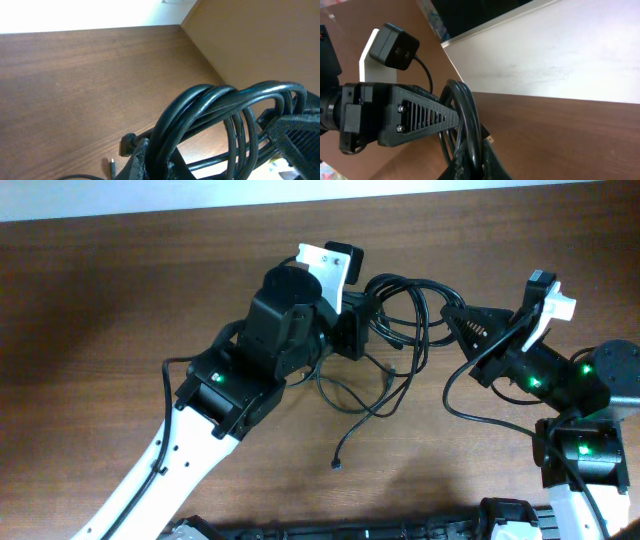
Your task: Untangle cables
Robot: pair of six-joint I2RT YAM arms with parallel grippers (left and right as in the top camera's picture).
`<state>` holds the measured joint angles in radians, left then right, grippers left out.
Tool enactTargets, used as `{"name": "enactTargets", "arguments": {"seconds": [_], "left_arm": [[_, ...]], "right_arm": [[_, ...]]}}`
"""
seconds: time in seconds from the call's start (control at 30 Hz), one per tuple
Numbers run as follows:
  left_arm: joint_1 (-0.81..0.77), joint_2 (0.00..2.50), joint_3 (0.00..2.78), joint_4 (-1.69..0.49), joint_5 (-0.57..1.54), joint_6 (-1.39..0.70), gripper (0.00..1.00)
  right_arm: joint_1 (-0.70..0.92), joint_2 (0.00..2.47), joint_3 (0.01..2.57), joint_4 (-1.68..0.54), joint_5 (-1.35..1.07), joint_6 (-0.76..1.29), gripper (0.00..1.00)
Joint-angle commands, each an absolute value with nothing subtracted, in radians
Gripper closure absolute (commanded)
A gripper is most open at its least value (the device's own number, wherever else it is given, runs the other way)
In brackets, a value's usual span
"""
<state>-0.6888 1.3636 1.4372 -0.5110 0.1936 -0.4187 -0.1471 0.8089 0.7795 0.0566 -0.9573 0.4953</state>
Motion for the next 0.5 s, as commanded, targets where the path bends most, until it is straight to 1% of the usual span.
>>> {"name": "enactTargets", "arguments": {"seconds": [0.0, 0.03, 0.07, 0.13, 0.23, 0.33, 0.47], "left_arm": [[-0.665, 1.352, 1.439, -0.511, 0.133, -0.223, 1.00], [-0.665, 1.352, 1.439, -0.511, 0.133, -0.144, 1.00], [-0.665, 1.352, 1.439, -0.509, 0.126, -0.121, 1.00], [-0.665, 1.352, 1.439, -0.510, 0.057, -0.134, 1.00], [-0.665, 1.352, 1.439, -0.527, -0.044, -0.252, 1.00], [-0.665, 1.352, 1.439, -0.573, -0.149, -0.425, 1.00], [-0.665, 1.352, 1.439, -0.580, -0.154, -0.512, 1.00]], "right_arm": [[-0.151, 0.798, 0.789, 0.059, -0.906, 0.517, 0.96], [-0.151, 0.798, 0.789, 0.055, -0.900, 0.517, 0.96], [-0.151, 0.798, 0.789, 0.045, -0.888, 0.518, 0.96], [-0.151, 0.798, 0.789, 0.012, -0.846, 0.537, 0.96], [-0.151, 0.798, 0.789, -0.023, -0.782, 0.585, 0.96], [-0.151, 0.798, 0.789, -0.023, -0.748, 0.601, 0.96], [-0.151, 0.798, 0.789, -0.023, -0.721, 0.619, 0.96]]}}
